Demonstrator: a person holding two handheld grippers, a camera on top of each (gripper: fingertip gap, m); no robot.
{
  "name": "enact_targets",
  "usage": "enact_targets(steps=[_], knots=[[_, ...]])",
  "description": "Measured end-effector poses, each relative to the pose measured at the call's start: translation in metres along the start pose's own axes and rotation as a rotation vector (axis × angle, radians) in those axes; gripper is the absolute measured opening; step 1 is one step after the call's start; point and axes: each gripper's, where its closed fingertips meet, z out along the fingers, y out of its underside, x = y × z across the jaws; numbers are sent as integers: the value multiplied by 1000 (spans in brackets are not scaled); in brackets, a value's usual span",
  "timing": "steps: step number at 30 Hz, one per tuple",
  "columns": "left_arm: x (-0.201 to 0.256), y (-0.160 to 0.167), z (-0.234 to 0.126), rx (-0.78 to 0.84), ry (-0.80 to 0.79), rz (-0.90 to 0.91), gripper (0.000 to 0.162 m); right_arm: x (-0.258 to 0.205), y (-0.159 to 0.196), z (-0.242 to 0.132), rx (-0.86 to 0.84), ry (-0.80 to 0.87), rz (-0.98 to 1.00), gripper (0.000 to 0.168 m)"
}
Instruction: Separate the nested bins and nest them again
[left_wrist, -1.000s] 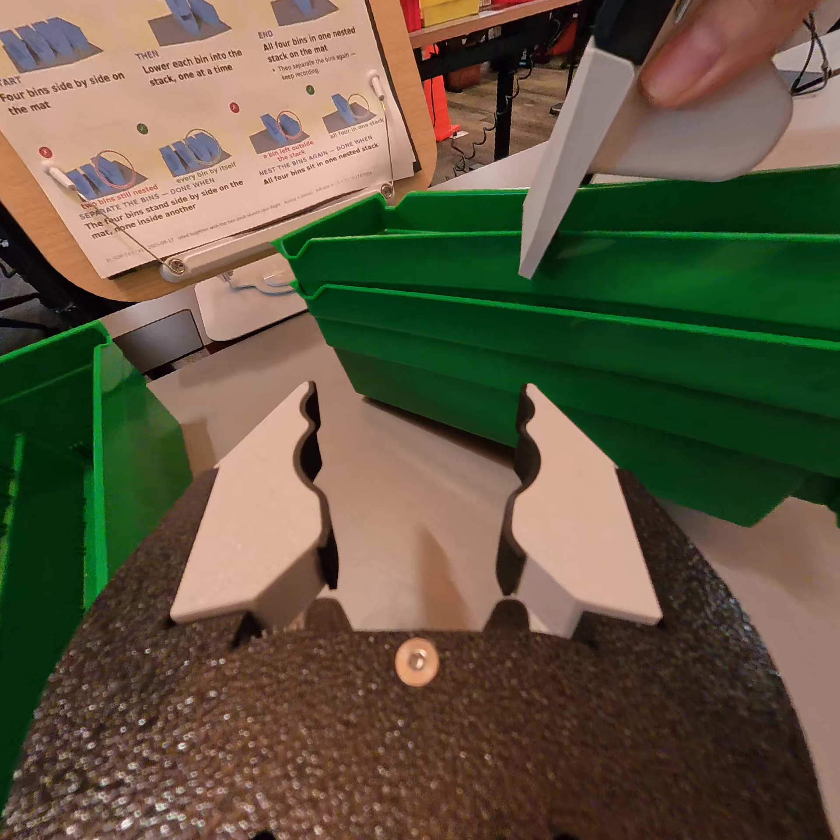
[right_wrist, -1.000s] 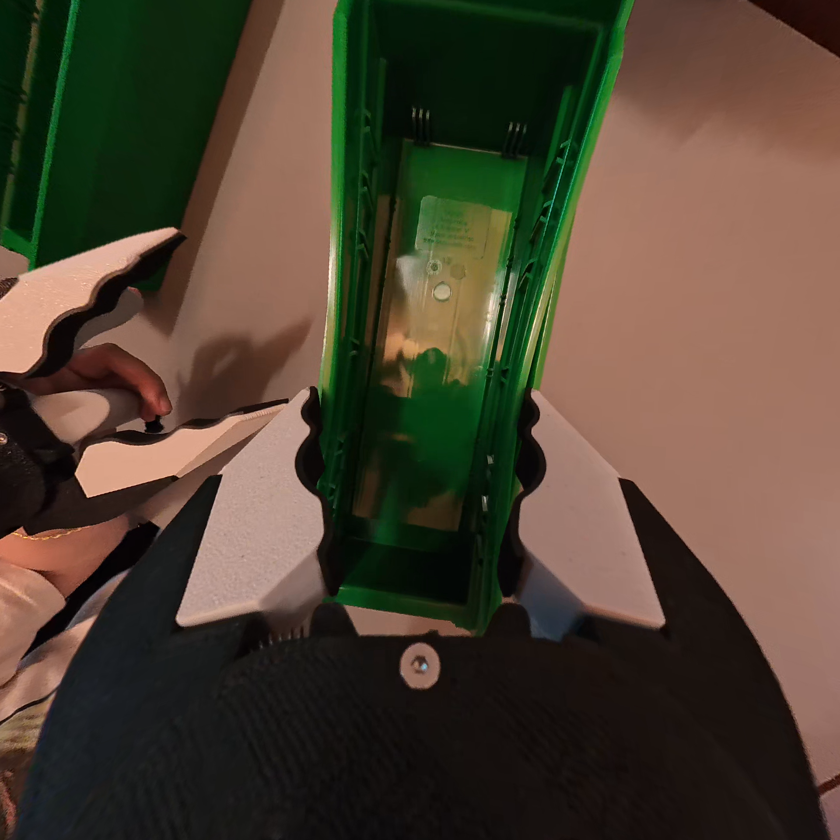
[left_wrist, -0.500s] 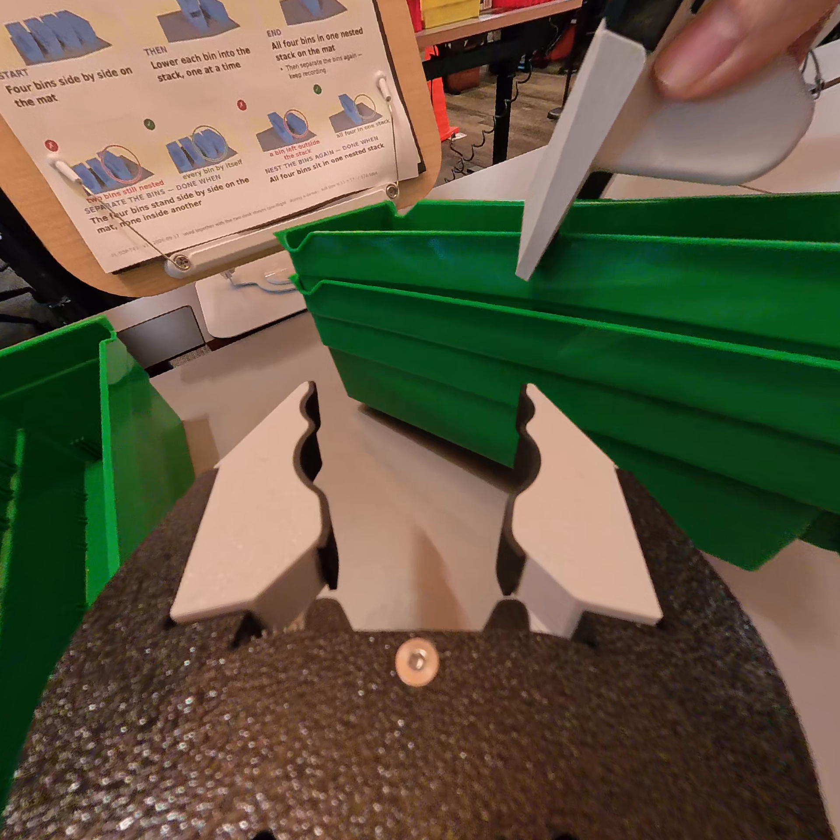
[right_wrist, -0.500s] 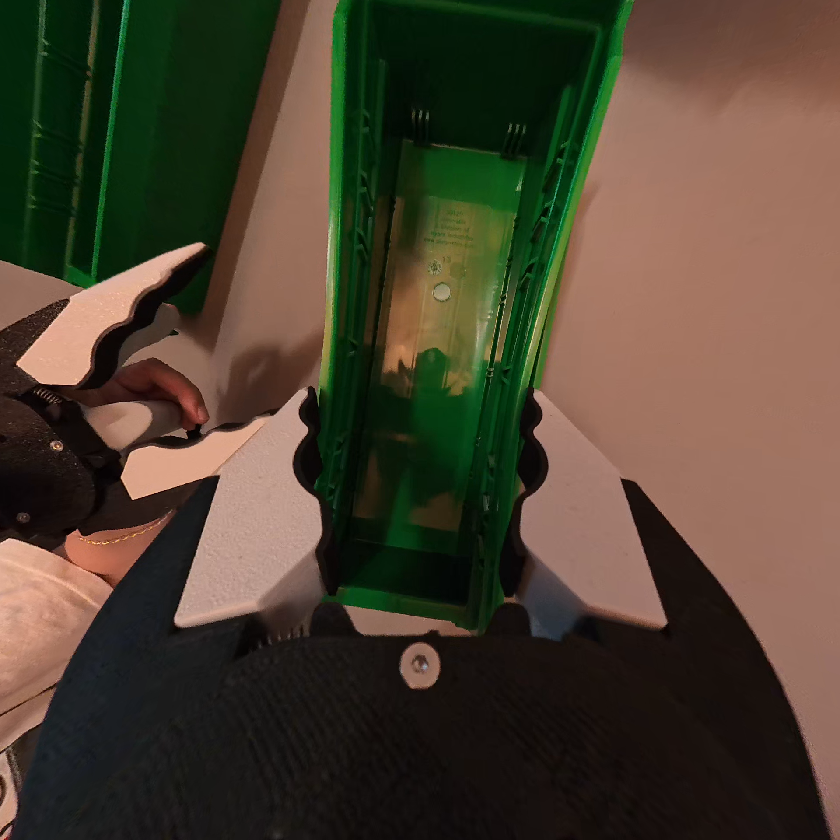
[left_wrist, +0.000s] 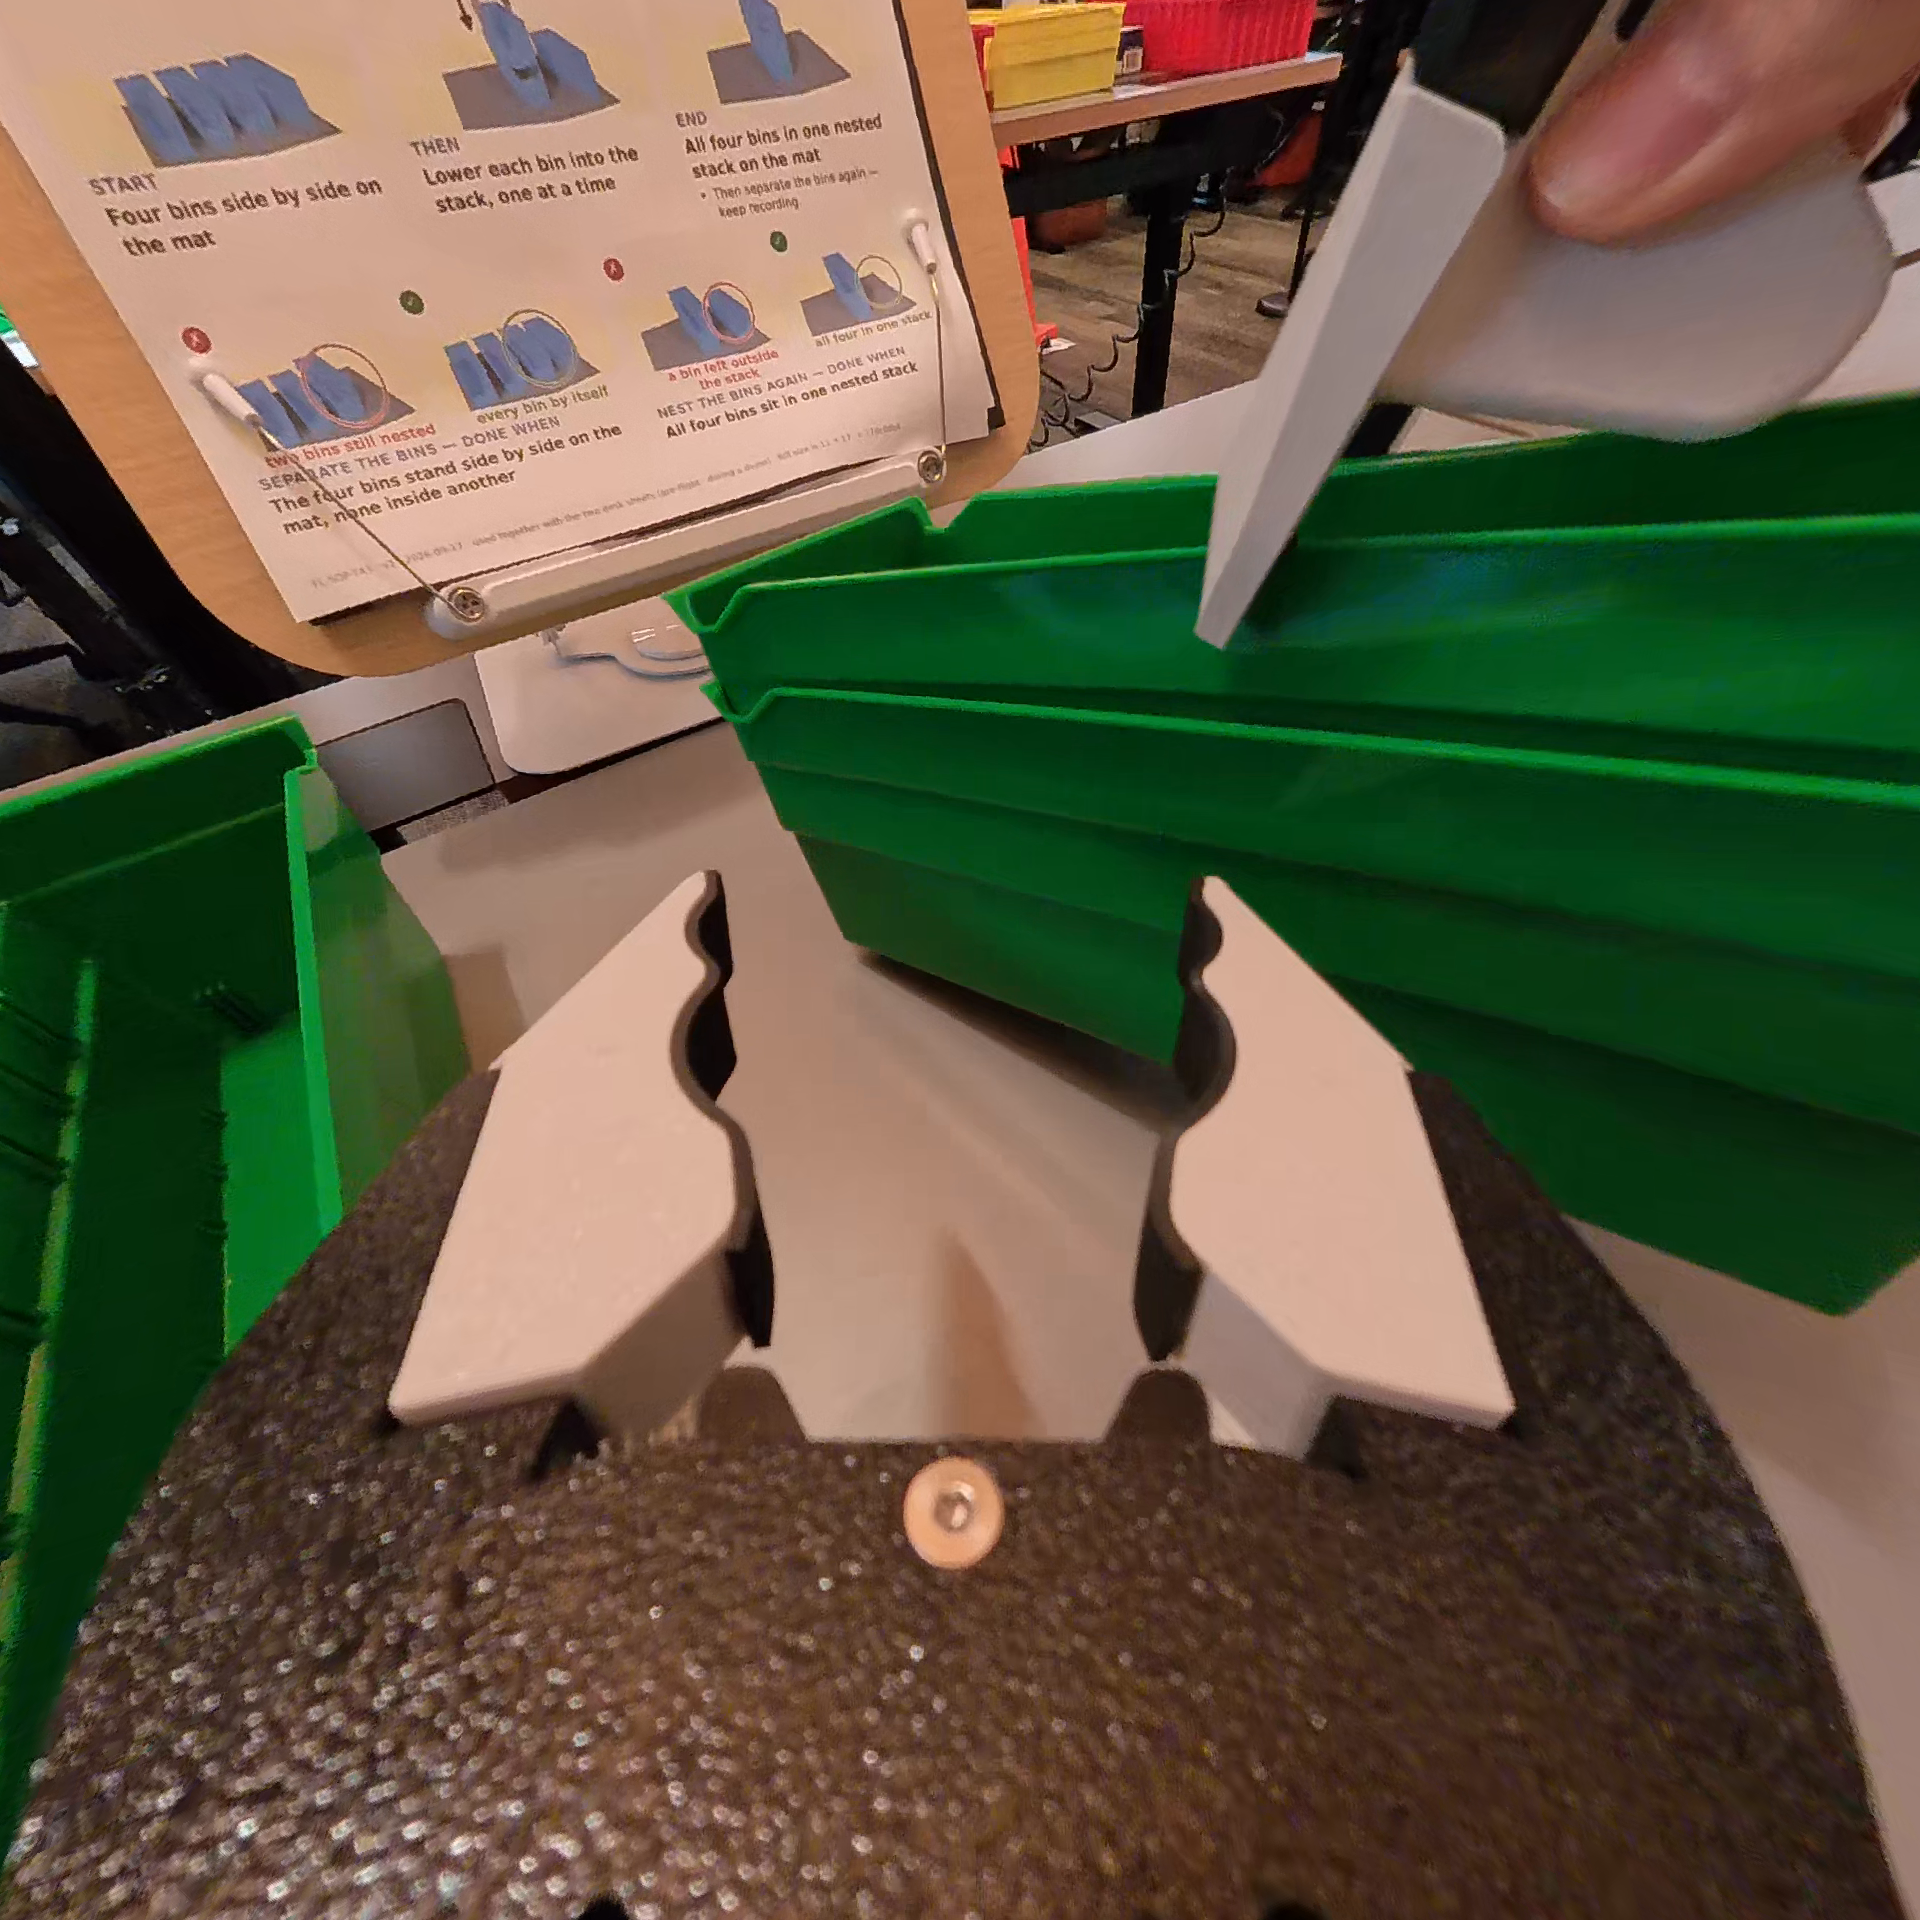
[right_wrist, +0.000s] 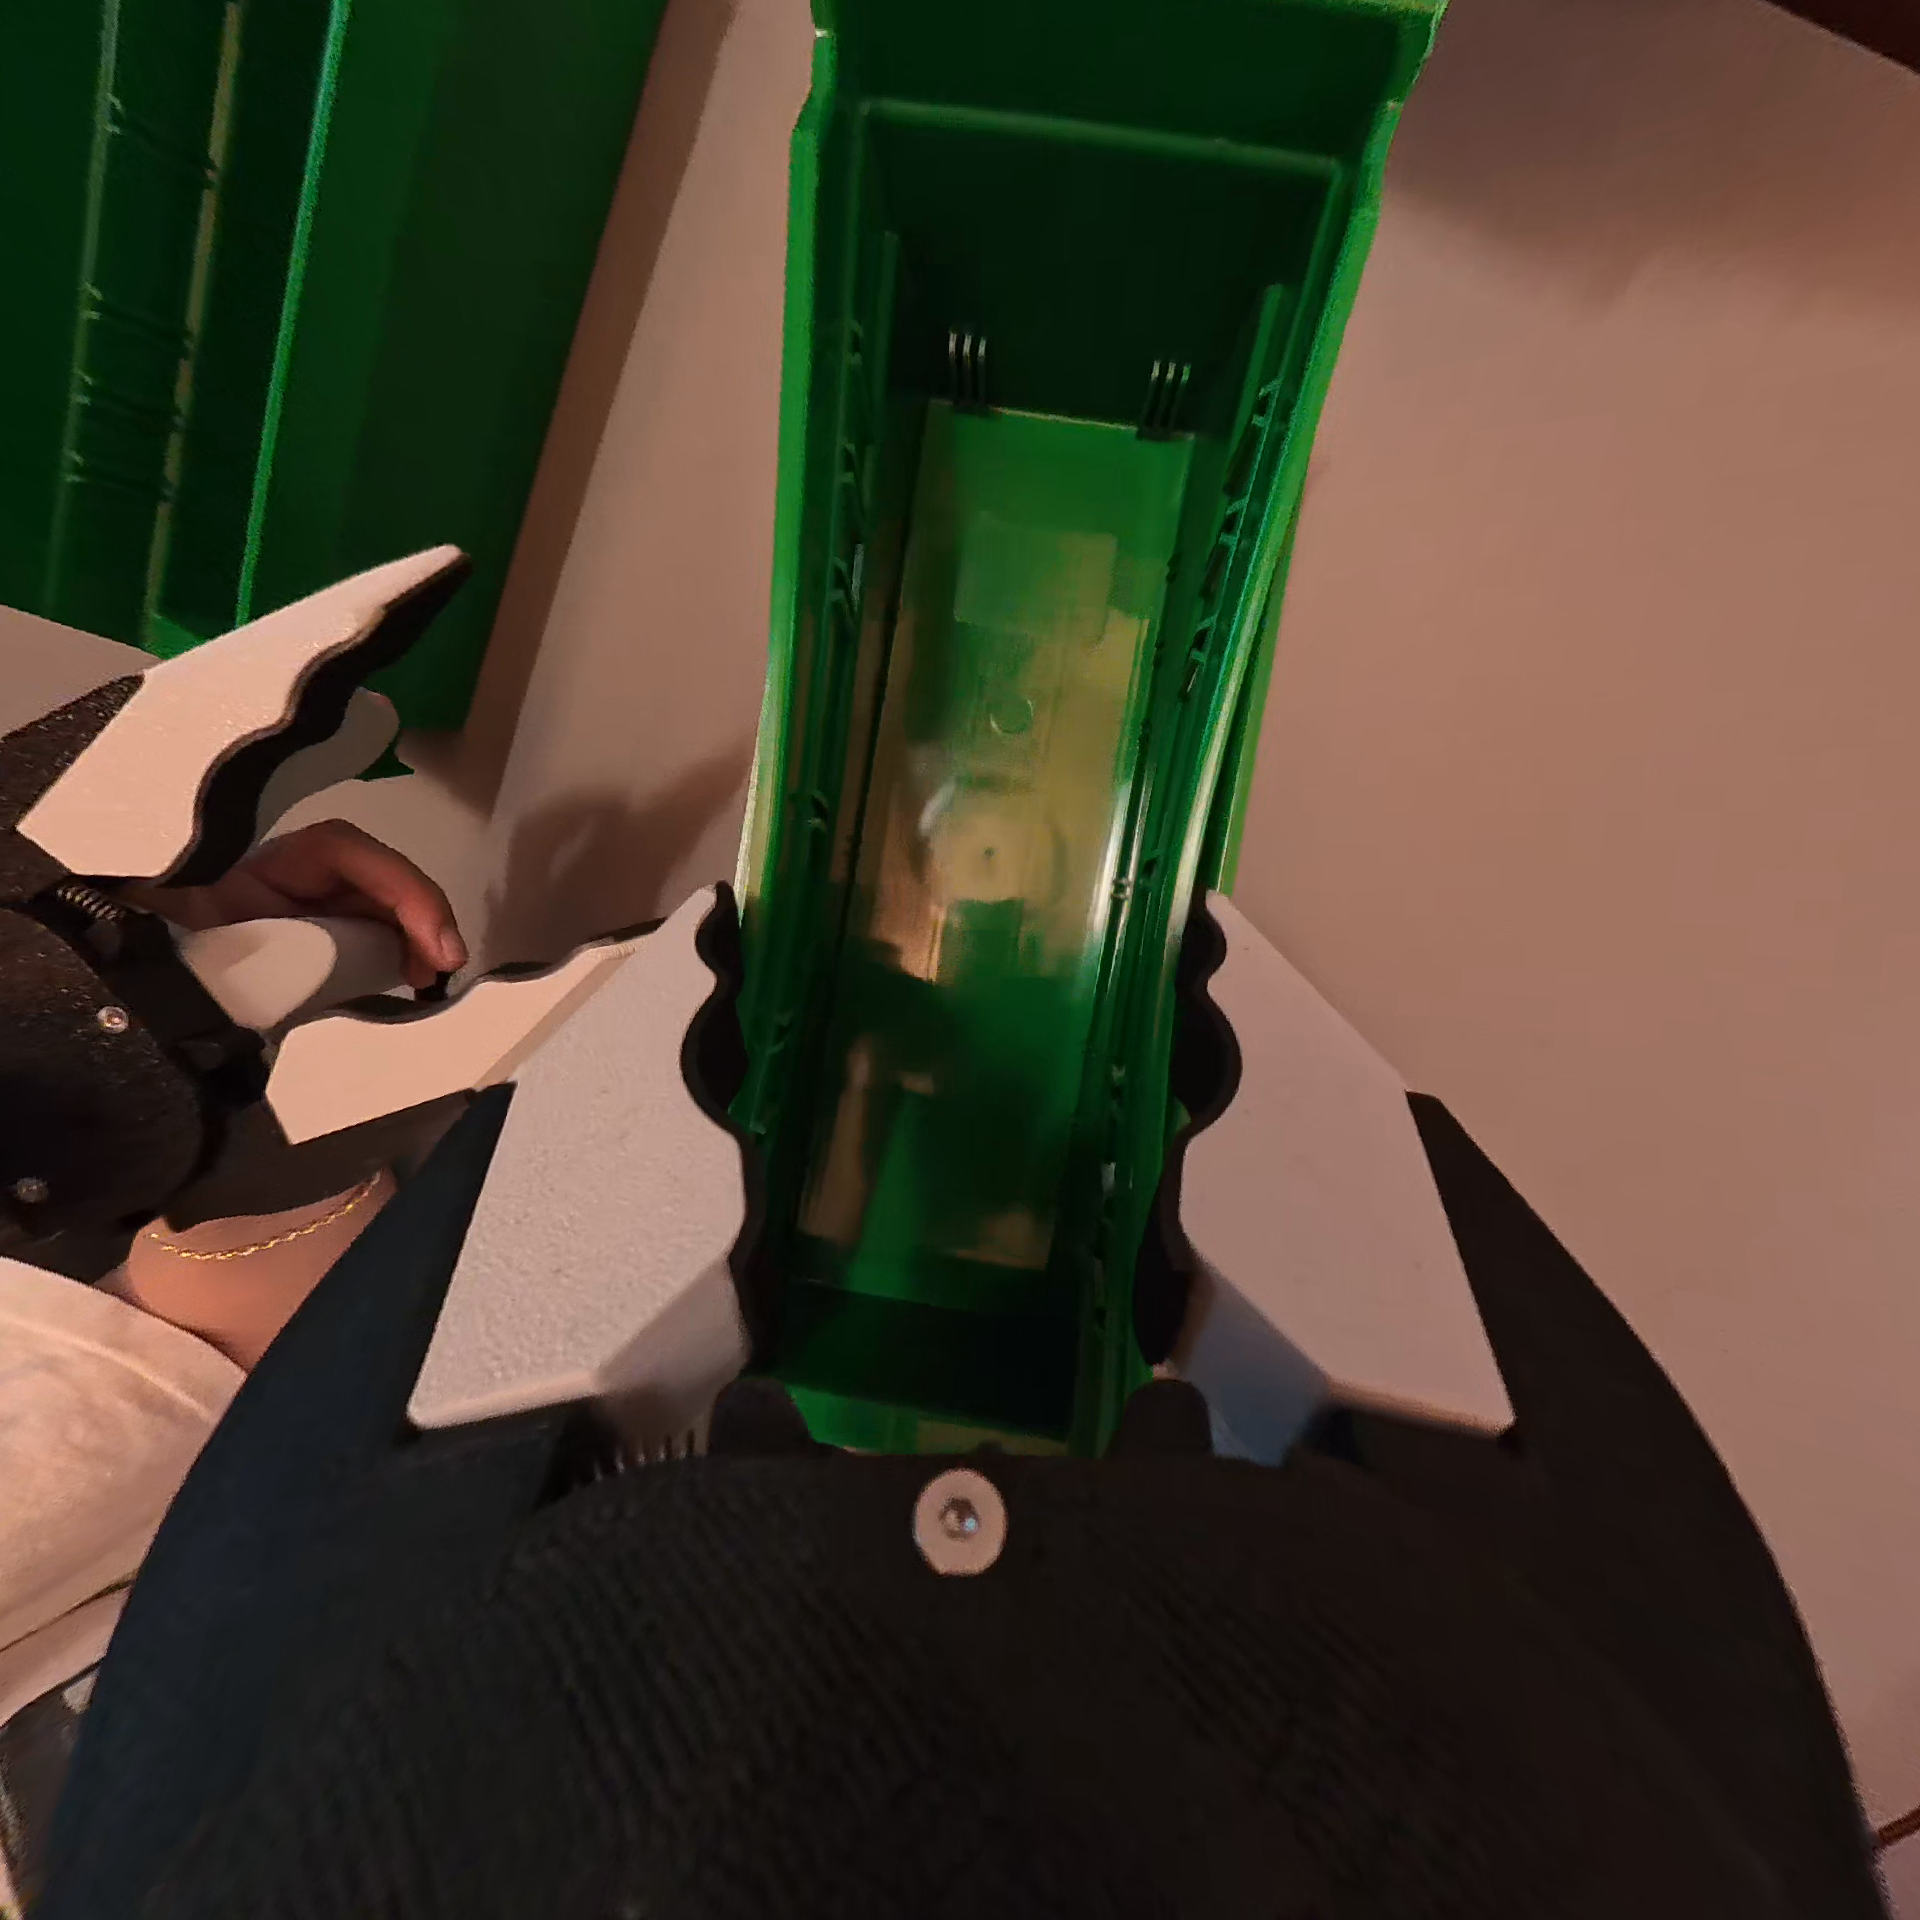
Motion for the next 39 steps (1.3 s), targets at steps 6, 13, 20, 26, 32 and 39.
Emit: enact_targets(steps=[6,13,20,26,32,39], knots=[[-2,0,-2,1,4,-17,85,-8,-4,-3,9,-2,-11,87],[-2,-3,-4,8,6,-17,85,4,14,25,-55,39,7,96],[-10,-4,-6,16,-3,-36,85,7,11,36,-64,94,-2,106],[-13,-5,-9,23,-8,-42,85,5,-1,38,-27,121,-7,106],[-15,-6,-10,28,-4,-53,84,5,-5,39,-9,156,-40,107],[-13,-7,-11,32,2,-52,84,6,-5,42,-24,188,-56,110]])
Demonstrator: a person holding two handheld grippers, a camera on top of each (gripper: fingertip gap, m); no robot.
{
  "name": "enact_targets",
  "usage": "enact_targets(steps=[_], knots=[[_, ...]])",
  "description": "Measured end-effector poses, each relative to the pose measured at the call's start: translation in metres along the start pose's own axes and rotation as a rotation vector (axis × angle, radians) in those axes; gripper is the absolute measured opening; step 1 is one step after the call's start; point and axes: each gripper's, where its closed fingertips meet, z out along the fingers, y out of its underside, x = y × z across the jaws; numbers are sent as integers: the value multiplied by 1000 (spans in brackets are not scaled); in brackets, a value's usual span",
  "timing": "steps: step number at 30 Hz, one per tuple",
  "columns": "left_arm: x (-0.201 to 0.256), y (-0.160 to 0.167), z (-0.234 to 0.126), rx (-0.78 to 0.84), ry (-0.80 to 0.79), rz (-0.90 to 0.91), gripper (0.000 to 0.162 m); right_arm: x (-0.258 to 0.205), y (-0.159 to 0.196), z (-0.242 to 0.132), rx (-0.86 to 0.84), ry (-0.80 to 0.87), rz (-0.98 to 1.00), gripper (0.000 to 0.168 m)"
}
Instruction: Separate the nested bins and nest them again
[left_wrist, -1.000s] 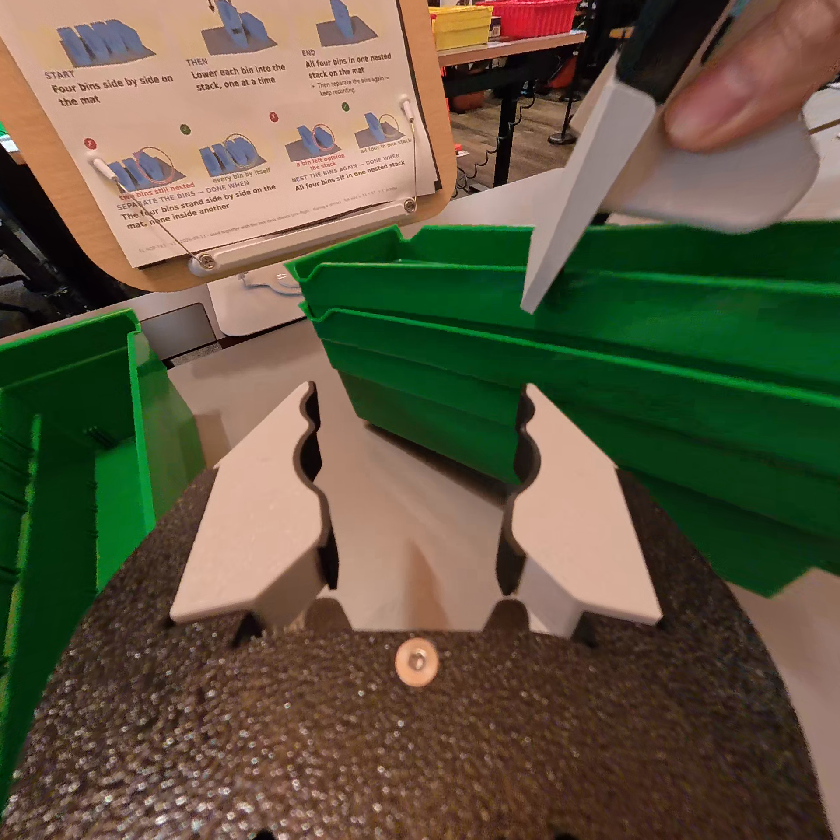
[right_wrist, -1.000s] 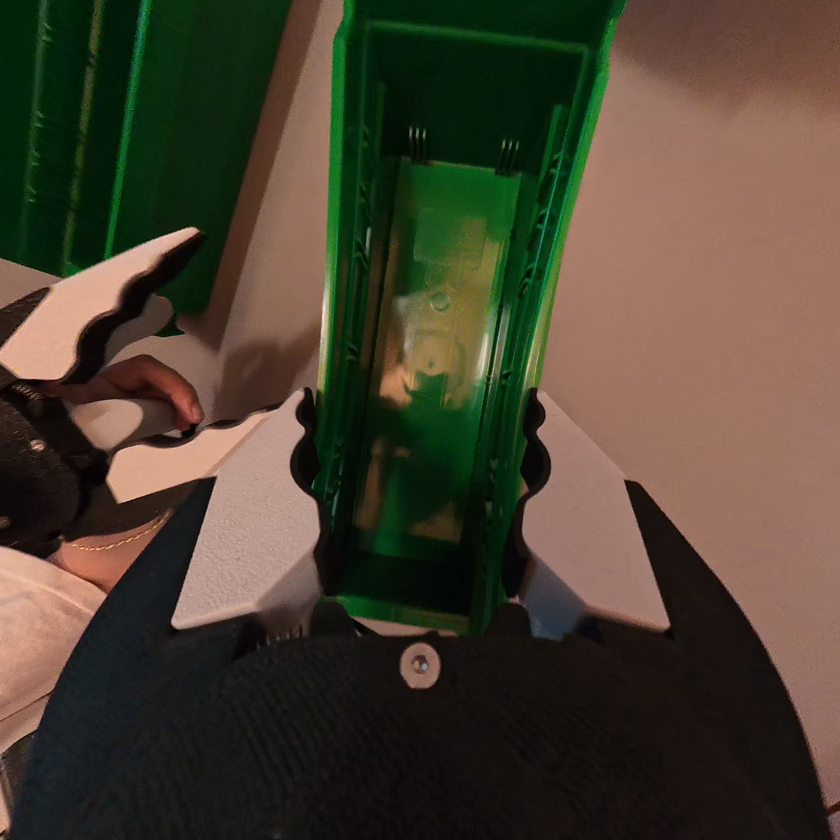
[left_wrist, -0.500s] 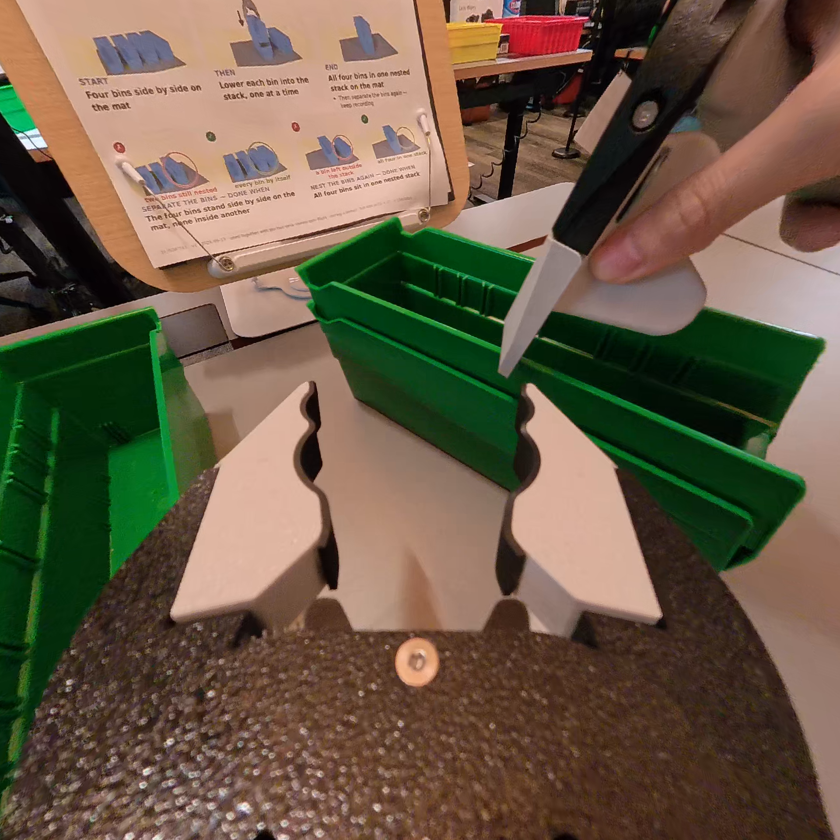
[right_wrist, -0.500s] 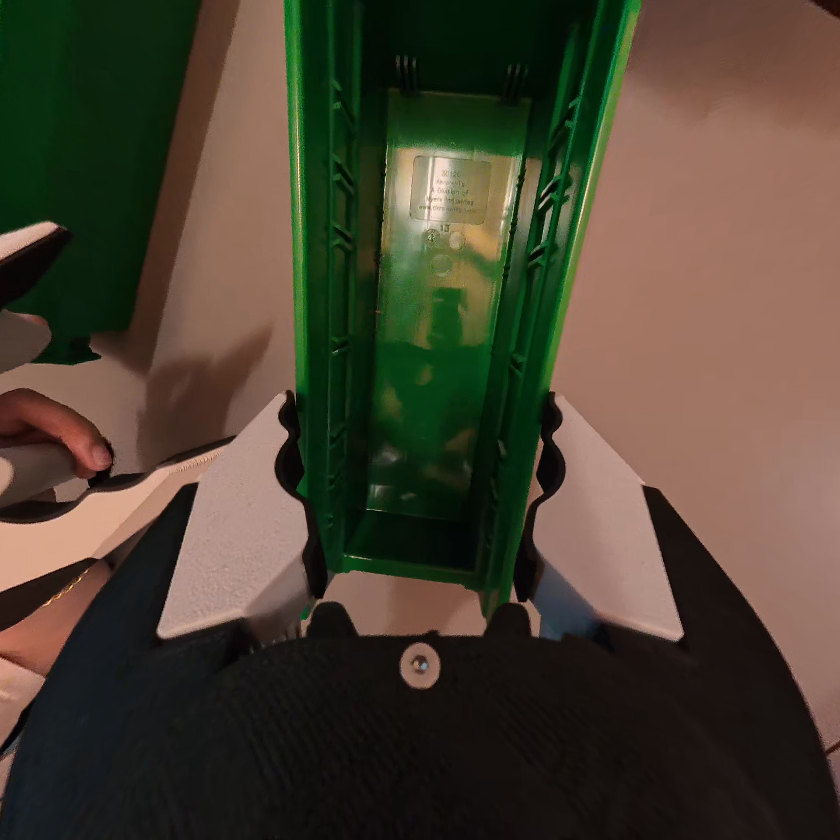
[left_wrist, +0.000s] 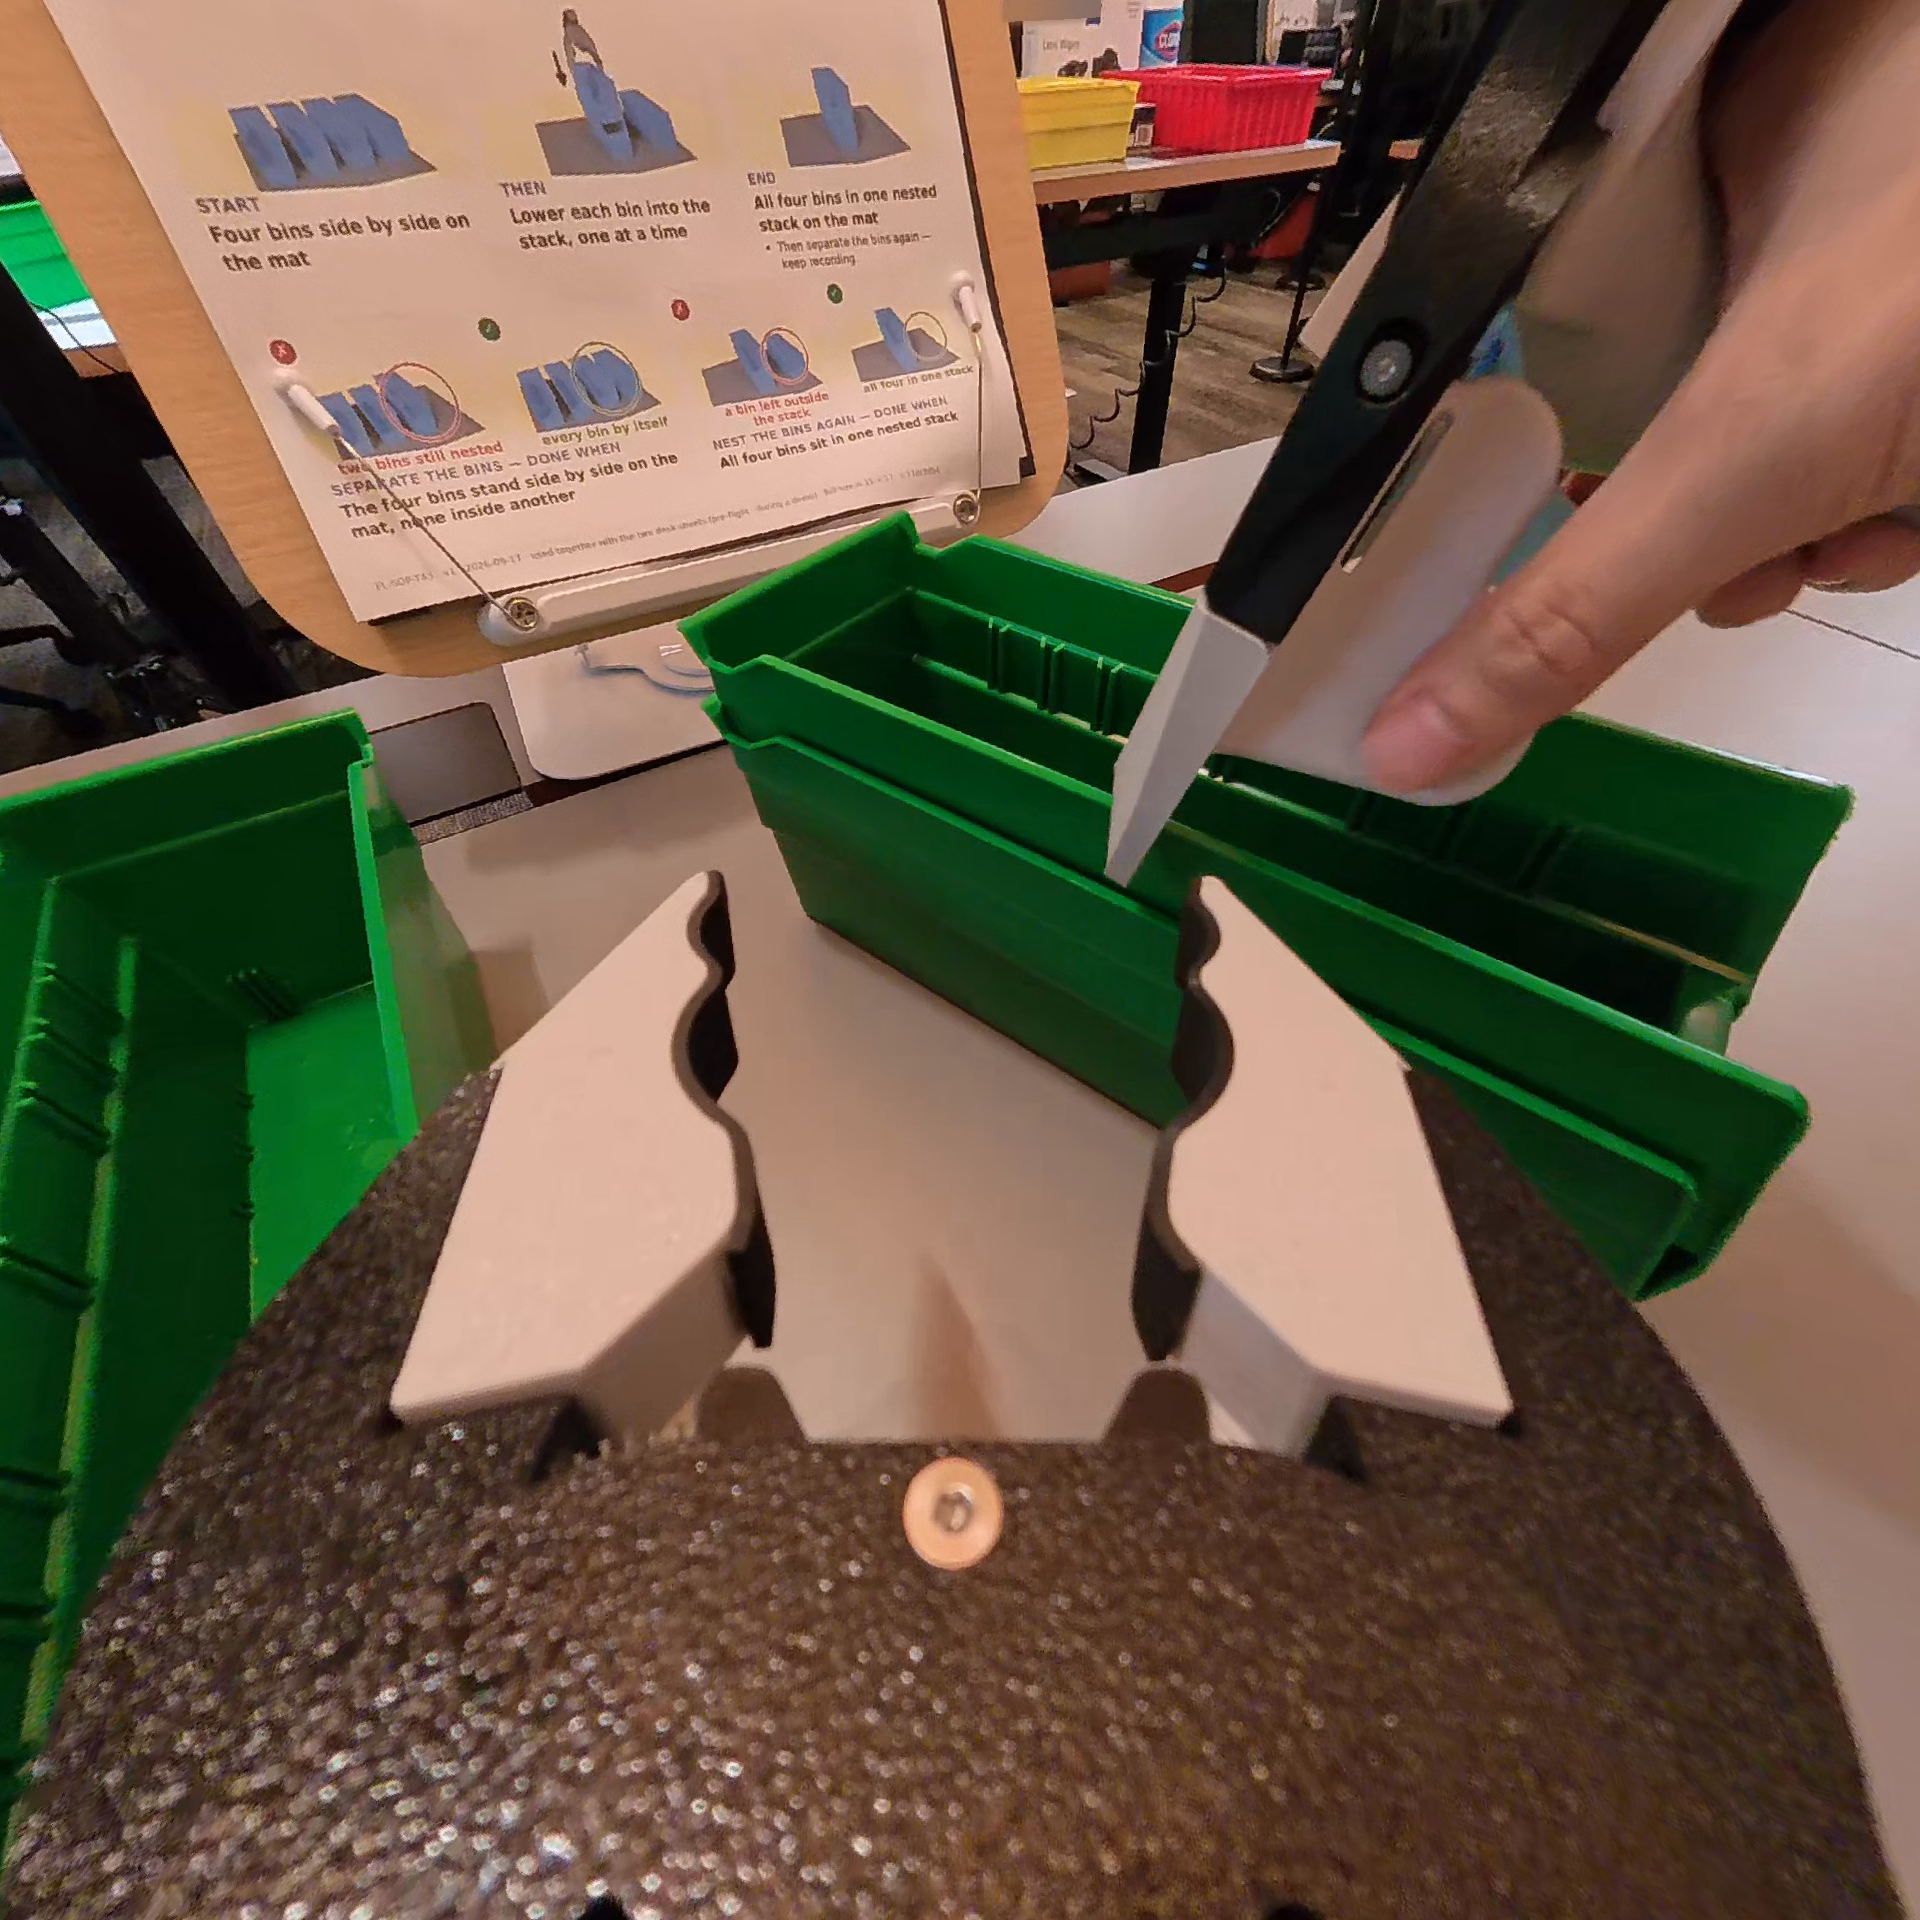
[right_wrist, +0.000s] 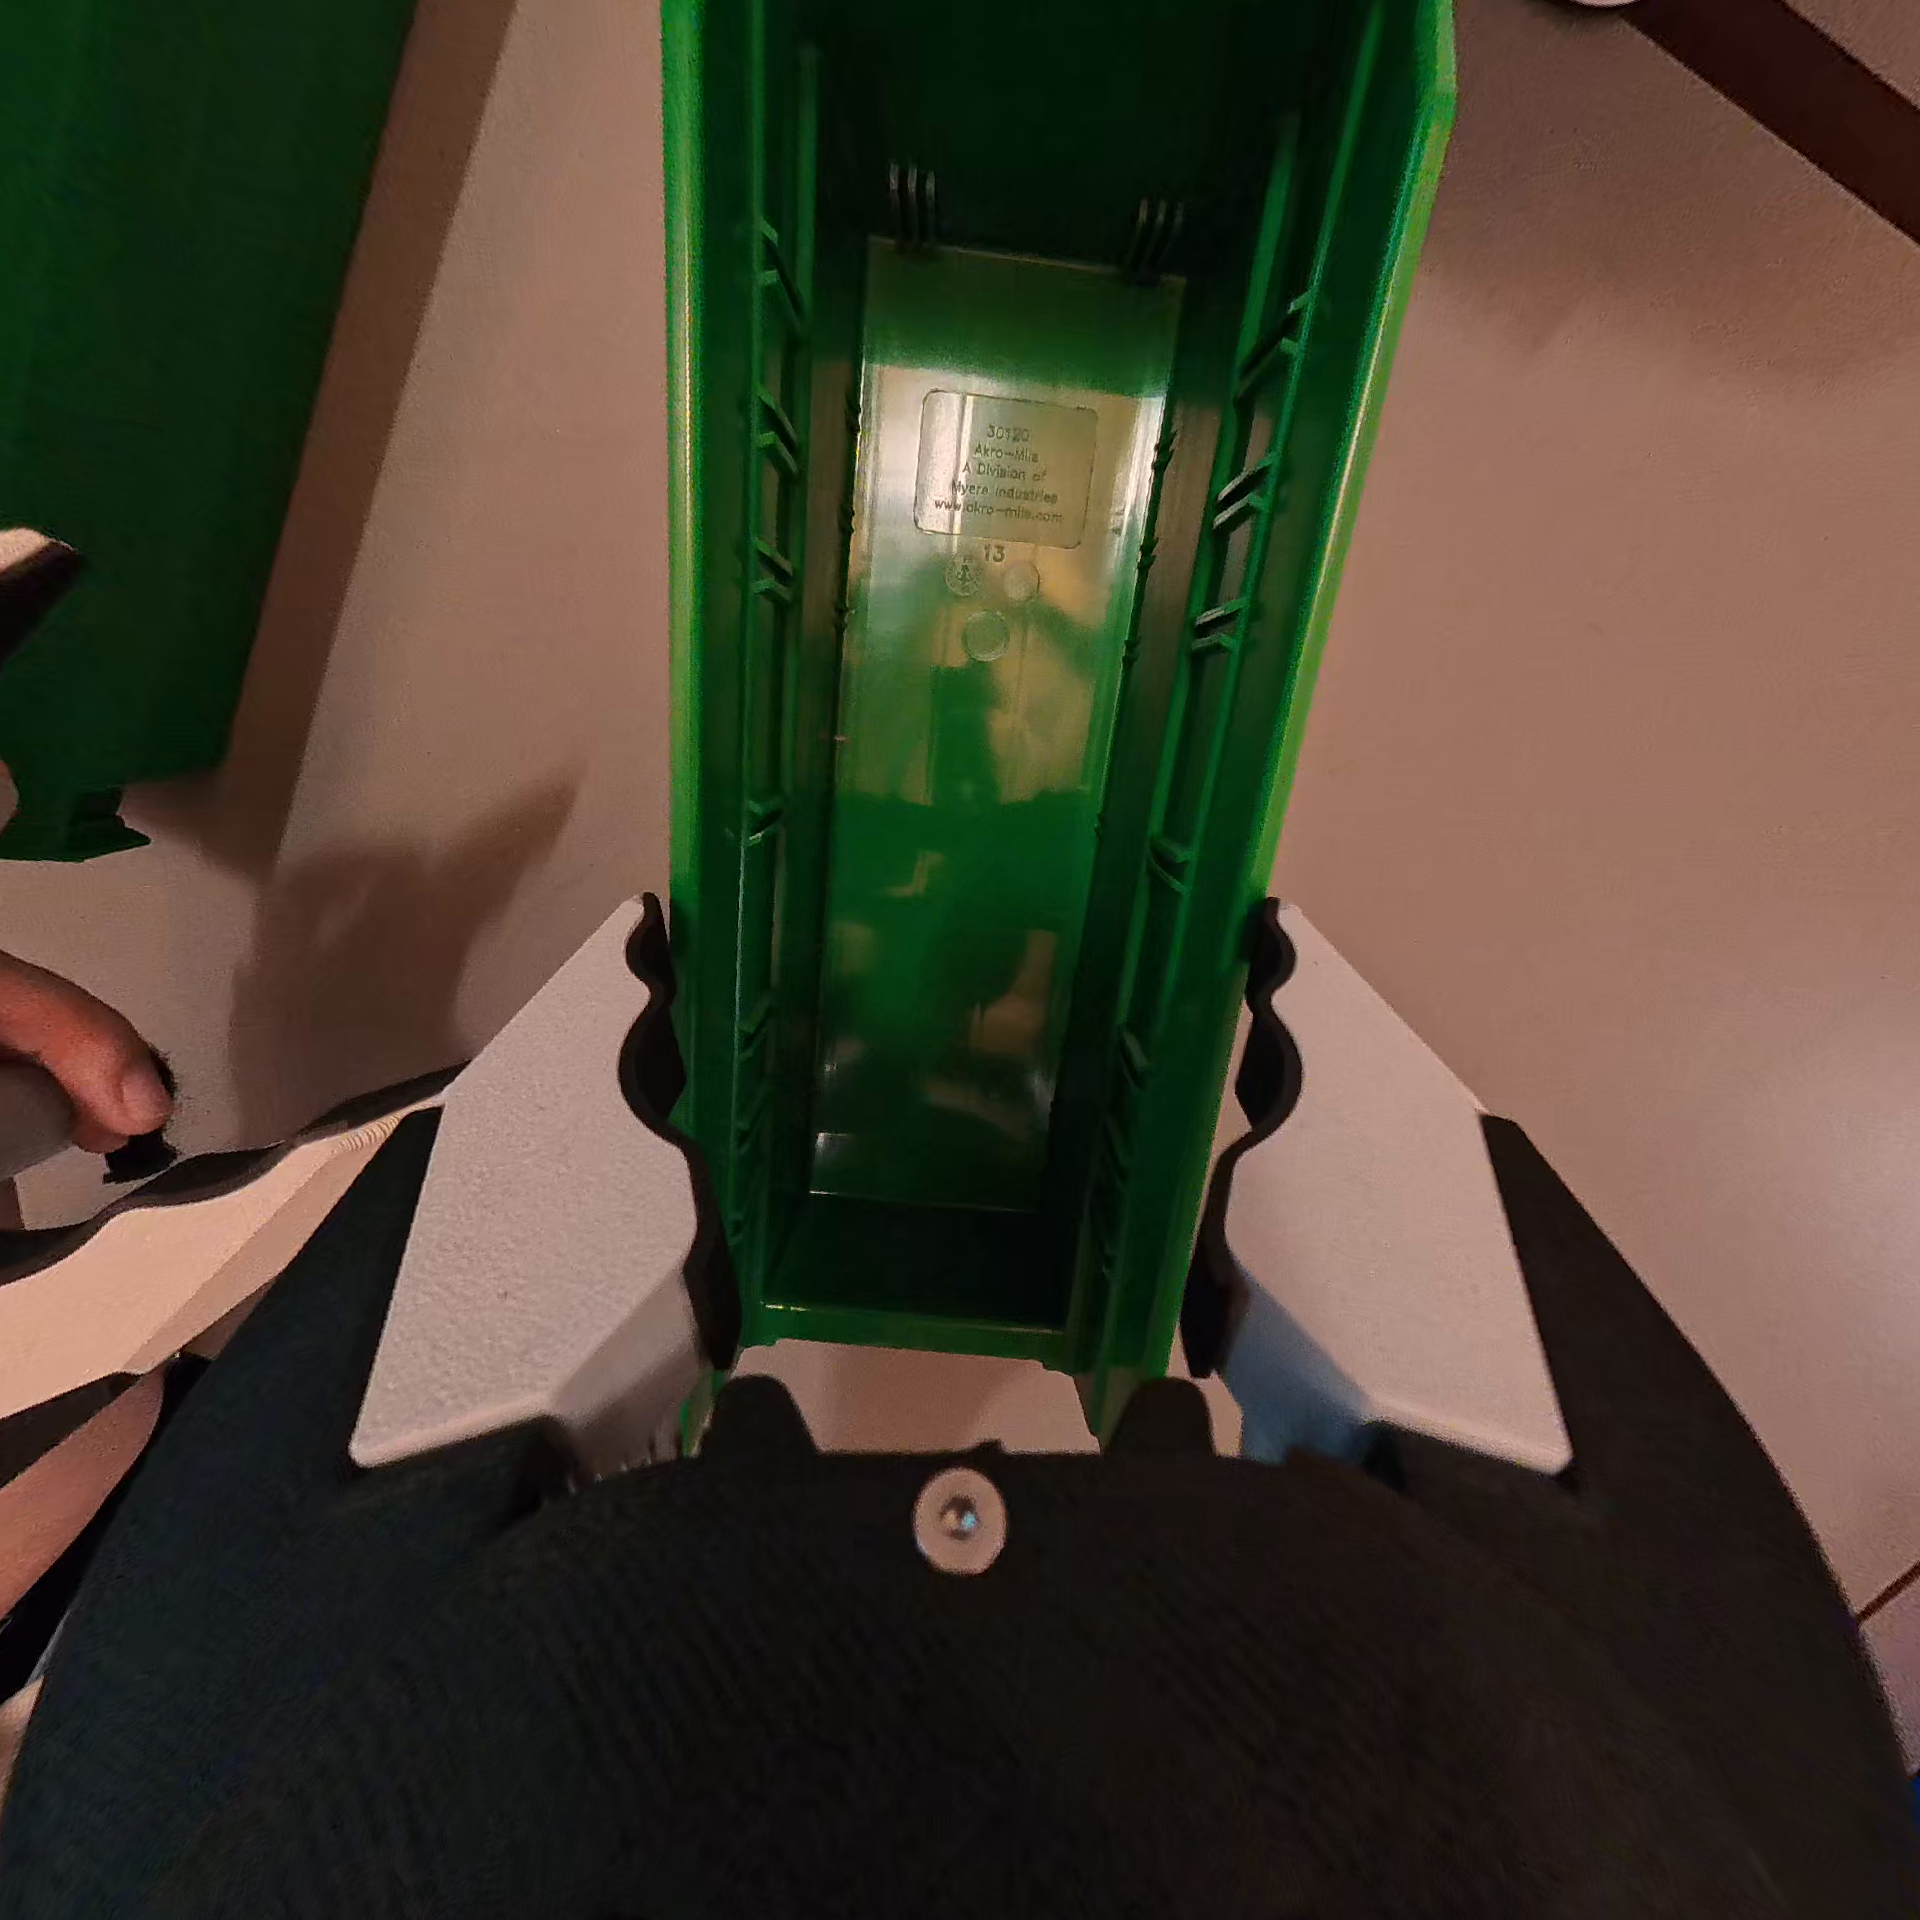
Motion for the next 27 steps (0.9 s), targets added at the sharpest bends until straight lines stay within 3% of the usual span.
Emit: enact_targets(steps=[3,13,27], knots=[[0,0,0,-1,3,-5,84,0,7,6,-41,11,-2,116],[1,1,1,-4,17,-10,83,1,6,2,-73,-8,-22,89],[11,2,3,-15,40,2,81,7,-8,-39,36,-101,46,83]])
